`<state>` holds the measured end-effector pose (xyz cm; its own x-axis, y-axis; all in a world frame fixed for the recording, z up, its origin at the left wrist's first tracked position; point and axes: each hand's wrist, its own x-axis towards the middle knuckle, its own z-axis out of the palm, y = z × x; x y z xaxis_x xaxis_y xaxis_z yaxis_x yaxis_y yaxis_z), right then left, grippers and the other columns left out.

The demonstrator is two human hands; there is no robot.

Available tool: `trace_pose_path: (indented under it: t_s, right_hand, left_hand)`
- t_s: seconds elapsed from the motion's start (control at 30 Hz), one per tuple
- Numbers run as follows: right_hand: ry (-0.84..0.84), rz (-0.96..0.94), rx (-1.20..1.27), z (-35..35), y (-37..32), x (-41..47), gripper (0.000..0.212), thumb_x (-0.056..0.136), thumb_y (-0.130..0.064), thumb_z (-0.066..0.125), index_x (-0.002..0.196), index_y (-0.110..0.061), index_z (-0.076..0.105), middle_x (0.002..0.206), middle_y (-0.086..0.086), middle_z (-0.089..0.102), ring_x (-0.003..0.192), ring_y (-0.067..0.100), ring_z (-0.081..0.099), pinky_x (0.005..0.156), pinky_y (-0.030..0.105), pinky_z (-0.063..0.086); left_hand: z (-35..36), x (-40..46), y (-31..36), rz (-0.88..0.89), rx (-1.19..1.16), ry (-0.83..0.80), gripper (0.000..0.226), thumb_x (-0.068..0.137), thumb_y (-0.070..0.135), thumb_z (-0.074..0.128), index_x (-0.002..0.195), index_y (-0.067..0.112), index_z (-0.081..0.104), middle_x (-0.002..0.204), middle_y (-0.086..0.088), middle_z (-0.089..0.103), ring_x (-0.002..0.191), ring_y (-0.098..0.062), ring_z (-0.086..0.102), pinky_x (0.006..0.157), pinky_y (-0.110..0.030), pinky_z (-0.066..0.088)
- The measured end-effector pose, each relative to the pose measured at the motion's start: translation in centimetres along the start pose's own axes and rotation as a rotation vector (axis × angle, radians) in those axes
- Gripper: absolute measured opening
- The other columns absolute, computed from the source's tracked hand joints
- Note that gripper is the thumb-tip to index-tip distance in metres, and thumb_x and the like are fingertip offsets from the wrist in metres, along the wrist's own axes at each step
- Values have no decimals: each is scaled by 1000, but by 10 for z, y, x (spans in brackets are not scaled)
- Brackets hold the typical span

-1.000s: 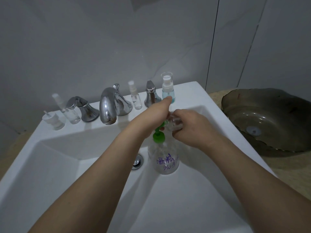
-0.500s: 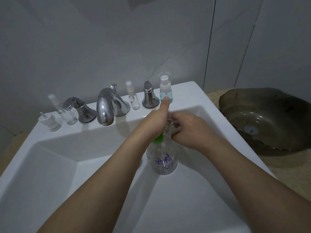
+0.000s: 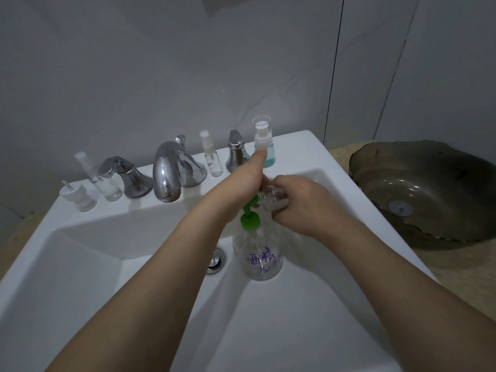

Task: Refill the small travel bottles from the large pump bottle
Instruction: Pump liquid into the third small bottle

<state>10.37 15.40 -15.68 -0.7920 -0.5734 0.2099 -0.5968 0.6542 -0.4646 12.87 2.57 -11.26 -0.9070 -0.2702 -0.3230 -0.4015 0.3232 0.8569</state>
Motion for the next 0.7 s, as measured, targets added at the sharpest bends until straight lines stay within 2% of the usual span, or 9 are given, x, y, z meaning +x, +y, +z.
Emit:
trace_pose_path:
  t_s: [0.13, 0.2, 0.3, 0.43, 0.53, 0.7]
  right_hand:
    - [-20, 22, 14, -2, -1, 0, 20, 72, -19, 61, 91, -21, 55, 97, -3, 62, 94, 21, 57, 71, 29, 45]
    - [-42, 30, 26, -3, -1, -1, 18, 73, -20, 62, 86, -24, 50, 93, -5, 59, 94, 21, 56, 67, 27, 40]
    - [-61, 35, 33, -5, -3, -2, 21, 73, -20, 62, 89, -28, 50, 89, -9, 55, 93, 20, 57, 66, 25, 36]
    - [-60, 26, 33, -9, -5, -5, 32, 75, -18, 63, 106, -27, 59, 87, -10, 49, 95, 20, 57, 67, 24, 34]
    - [-76, 23, 46, -11, -8, -8, 37, 77, -17, 62, 112, -29, 59, 93, -7, 57, 98, 20, 57, 69, 23, 35]
    - [-85, 31, 48, -8, -7, -6, 32, 76, -17, 63, 105, -29, 59, 95, -4, 59, 97, 21, 57, 69, 23, 36]
  left_hand:
    - [4, -1, -4, -19, 26, 18, 66, 99, 62, 18, 98, 13, 63, 86, -3, 64, 70, -15, 55, 58, -29, 35]
    - [6, -1, -8, -29, 43, 26, 72, 97, 65, 18, 101, 12, 66, 92, -7, 68, 70, -18, 56, 60, -29, 35]
    - [5, 4, -13, -25, 61, 48, 78, 94, 70, 18, 103, 11, 69, 100, -9, 71, 75, -19, 59, 66, -31, 39]
    - [10, 10, -20, -2, -4, 59, 76, 94, 70, 21, 103, 13, 70, 95, -8, 73, 77, -20, 63, 83, -36, 47]
    - [13, 12, -23, 13, -32, 74, 71, 93, 70, 22, 99, 17, 69, 97, -9, 72, 89, -24, 66, 95, -40, 48]
    - [11, 8, -22, 15, -44, 56, 68, 94, 69, 22, 89, 18, 67, 88, -6, 68, 81, -23, 63, 91, -40, 47]
